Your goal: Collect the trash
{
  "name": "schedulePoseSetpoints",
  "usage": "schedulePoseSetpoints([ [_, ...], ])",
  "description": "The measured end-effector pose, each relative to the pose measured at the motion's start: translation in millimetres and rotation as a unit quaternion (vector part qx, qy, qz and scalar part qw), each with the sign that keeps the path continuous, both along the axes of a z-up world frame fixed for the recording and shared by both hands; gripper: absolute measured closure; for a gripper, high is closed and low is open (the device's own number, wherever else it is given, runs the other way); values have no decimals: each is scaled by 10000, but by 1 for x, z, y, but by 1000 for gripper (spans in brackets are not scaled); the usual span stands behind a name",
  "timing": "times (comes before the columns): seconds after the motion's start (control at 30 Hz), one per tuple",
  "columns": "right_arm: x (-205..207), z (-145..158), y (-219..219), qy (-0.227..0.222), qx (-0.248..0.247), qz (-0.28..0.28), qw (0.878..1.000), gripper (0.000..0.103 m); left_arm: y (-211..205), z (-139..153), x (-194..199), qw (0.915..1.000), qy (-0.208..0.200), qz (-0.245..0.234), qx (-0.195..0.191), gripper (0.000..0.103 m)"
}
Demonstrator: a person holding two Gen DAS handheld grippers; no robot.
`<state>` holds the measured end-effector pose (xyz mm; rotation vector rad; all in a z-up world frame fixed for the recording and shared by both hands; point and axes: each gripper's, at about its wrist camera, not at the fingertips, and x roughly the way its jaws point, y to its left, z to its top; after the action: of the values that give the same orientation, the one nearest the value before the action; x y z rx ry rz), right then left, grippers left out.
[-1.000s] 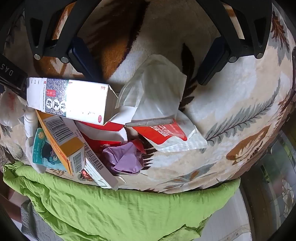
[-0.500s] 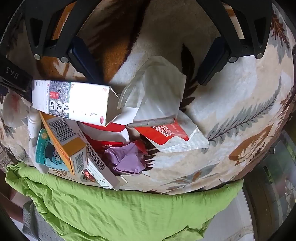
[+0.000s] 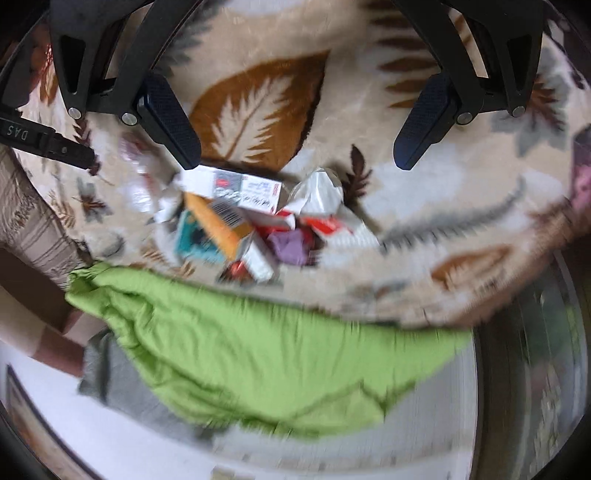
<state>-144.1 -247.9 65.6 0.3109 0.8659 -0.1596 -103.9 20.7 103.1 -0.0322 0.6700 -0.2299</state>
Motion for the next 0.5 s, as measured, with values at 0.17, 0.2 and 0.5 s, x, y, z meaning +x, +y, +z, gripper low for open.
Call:
schedulePoseSetpoints([
  [0.17, -65, 24, 18, -731, -555, 15, 9958, 0, 10, 19, -57, 9985, -503, -171, 134, 0],
  [0.2, -77, 26, 24, -847, -796, -27, 9932, 0, 11, 19, -69, 9979, -595, -213, 161, 0],
  [0.5, -105, 26, 41, -1126, -1381, -246, 9837, 0, 6, 3, -95, 9962, -812, -127, 279, 0],
])
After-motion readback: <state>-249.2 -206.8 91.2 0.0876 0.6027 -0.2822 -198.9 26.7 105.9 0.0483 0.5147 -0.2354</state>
